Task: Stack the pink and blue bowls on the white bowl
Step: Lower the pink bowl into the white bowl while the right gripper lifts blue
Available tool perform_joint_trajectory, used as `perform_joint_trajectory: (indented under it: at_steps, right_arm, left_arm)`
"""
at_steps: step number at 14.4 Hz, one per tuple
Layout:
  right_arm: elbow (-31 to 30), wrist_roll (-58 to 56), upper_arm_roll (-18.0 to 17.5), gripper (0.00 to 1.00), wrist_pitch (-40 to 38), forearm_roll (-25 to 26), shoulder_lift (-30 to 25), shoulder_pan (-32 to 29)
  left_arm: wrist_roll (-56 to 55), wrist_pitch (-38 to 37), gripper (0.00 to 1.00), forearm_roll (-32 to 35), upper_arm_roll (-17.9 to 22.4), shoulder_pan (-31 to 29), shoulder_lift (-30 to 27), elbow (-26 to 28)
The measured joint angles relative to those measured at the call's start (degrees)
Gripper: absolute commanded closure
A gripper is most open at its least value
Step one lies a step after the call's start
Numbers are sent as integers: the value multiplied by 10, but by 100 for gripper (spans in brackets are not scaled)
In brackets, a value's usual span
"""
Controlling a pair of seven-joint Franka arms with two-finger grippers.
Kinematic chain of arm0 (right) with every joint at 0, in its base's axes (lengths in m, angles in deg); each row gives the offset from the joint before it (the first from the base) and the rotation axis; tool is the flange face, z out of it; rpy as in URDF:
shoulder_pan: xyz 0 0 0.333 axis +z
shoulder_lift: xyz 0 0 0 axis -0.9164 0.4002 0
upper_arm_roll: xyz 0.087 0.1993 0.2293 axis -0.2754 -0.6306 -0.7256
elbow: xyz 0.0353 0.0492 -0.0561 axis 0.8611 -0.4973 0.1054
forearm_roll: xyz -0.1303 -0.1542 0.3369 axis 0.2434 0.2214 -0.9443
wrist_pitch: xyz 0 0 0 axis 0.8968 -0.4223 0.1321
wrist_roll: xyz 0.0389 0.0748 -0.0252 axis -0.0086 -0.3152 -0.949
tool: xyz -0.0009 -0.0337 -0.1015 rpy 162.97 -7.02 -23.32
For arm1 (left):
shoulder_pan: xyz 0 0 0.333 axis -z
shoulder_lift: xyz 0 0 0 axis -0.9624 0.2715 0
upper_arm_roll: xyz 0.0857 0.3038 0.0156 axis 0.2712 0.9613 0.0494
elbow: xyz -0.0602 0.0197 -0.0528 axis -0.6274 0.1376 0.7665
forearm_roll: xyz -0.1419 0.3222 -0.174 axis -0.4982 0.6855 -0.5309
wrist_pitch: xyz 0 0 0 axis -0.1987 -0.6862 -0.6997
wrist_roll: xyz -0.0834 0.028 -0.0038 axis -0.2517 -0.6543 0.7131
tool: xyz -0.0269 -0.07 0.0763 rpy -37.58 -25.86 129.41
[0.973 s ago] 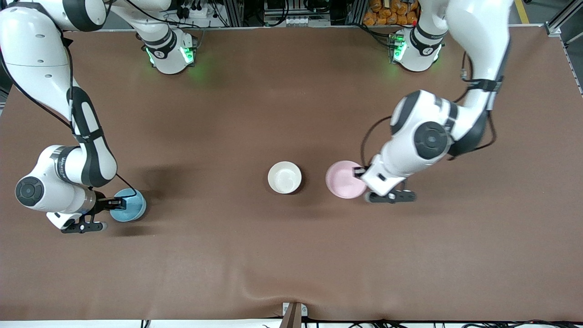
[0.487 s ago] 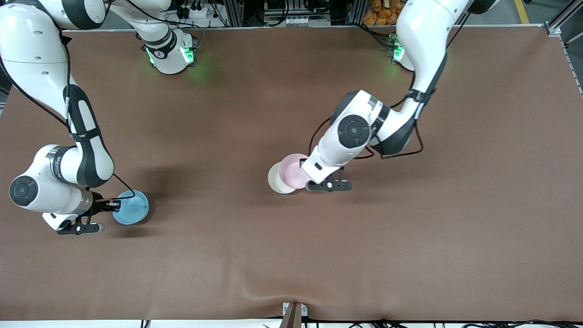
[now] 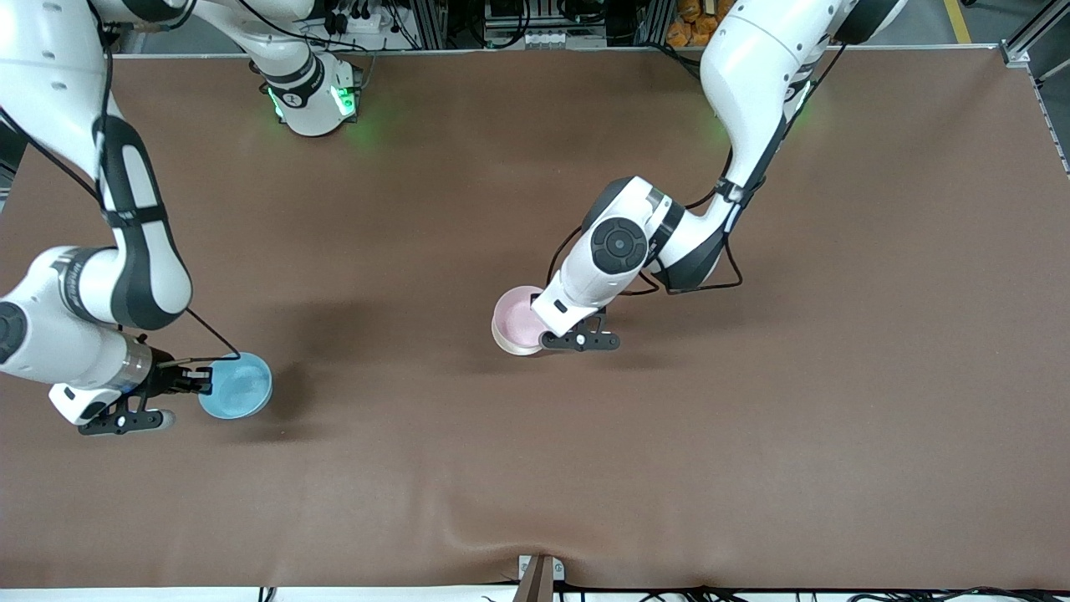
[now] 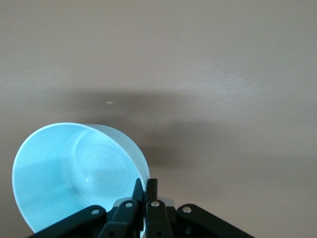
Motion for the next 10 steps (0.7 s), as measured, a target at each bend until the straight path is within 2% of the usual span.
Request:
perform_joint_trajectory:
  at_steps: [2,5,10]
  right_arm:
    - [0,0,-3,100,-14,-24,-14,1]
    - [0,31,-7,100,-29,-32,-29,10]
    - [0,156,-10,100,-80,-33,-64,64]
  left_arm:
    - [0,13,100,0,0,2,6,0]
    - [0,19,100,0,0,4,12,-1]
    - [0,20,100,0,0,4,19,-1]
